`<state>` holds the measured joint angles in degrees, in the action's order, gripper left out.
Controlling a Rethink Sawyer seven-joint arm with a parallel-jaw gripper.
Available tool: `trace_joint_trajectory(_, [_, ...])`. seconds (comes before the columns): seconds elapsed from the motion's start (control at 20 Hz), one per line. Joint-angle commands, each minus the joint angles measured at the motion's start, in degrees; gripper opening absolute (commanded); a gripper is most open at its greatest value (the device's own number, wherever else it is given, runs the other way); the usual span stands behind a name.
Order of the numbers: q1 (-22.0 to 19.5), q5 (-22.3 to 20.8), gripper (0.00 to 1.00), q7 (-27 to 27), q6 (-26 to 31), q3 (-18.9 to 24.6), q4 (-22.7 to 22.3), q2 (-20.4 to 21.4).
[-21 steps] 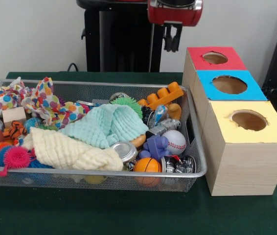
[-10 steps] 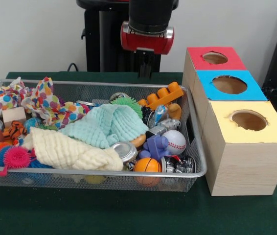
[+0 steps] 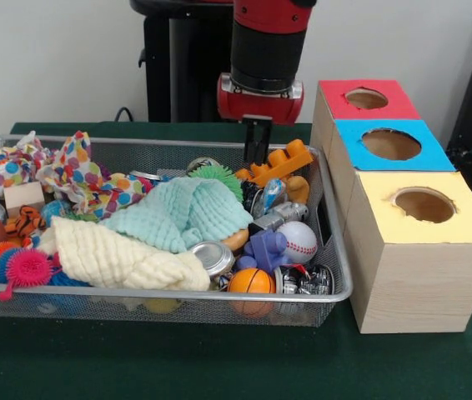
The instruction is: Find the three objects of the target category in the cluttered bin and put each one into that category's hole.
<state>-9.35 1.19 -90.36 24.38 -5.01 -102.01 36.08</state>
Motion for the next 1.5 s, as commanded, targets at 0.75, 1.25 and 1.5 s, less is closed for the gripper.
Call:
trace_joint_trajectory(0.75, [2.6, -1.3, 0.00, -9.2, -7.6, 3.3, -5.2, -4.0])
trace_joint_trajectory(1.25, [0.8, -1.5, 0.00, -7.7, -9.1, 4.8, -5.2, -5.6])
trace_joint_trajectory(1.5, [1.5, -1.7, 1.00, -7.8, -9.5, 4.1, -4.6, -5.7])
